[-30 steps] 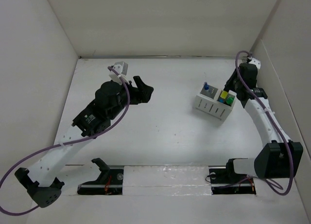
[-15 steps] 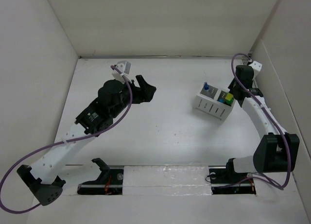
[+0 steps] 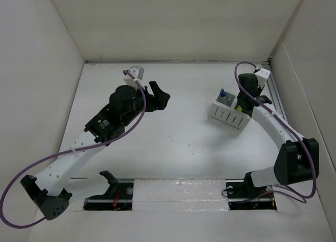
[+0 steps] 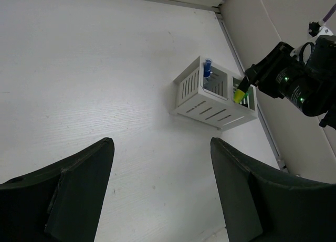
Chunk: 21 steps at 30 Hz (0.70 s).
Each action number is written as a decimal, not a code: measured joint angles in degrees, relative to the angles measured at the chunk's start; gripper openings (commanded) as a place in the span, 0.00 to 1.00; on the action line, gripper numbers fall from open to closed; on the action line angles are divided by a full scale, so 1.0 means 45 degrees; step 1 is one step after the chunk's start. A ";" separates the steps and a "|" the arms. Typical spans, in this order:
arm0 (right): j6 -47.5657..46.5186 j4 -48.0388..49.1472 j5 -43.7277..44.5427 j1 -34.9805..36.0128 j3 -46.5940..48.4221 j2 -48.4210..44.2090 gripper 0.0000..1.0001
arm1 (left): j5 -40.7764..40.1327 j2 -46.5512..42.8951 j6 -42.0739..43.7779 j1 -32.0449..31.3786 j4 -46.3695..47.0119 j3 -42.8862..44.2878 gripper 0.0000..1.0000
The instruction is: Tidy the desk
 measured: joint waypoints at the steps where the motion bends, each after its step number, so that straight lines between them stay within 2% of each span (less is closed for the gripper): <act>1: 0.0049 -0.0029 0.0121 0.0073 -0.0078 -0.0063 0.44 | 0.0000 -0.0005 0.0010 0.0000 0.0000 0.0000 0.71; 6: 0.0228 -0.0277 0.0515 0.0267 -0.0408 -0.0500 0.46 | 0.0005 -0.0029 0.0078 0.0000 -0.0005 0.0000 0.71; 10: 0.0466 -0.0578 0.0733 0.0384 -0.0461 -0.0772 0.56 | 0.0005 -0.0165 0.0121 0.0000 -0.0005 0.0000 0.71; 17: 0.0573 -0.1205 0.0787 0.1073 -0.0476 -0.2200 0.56 | 0.0005 -0.0335 0.0204 0.0000 -0.0010 0.0000 0.72; 19: 0.0597 -0.1438 0.0704 0.1258 -0.0471 -0.2958 0.42 | 0.0005 -0.0355 0.0209 0.0000 -0.0010 0.0000 0.73; 20: 0.0583 -0.1530 0.0554 0.1370 -0.0476 -0.3381 0.18 | 0.0005 -0.0355 0.0209 0.0000 -0.0010 0.0000 0.73; 21: 0.0554 -0.1666 0.0350 0.1447 -0.0476 -0.3827 0.02 | 0.0015 -0.0355 0.0204 0.0000 -0.0010 0.0000 0.73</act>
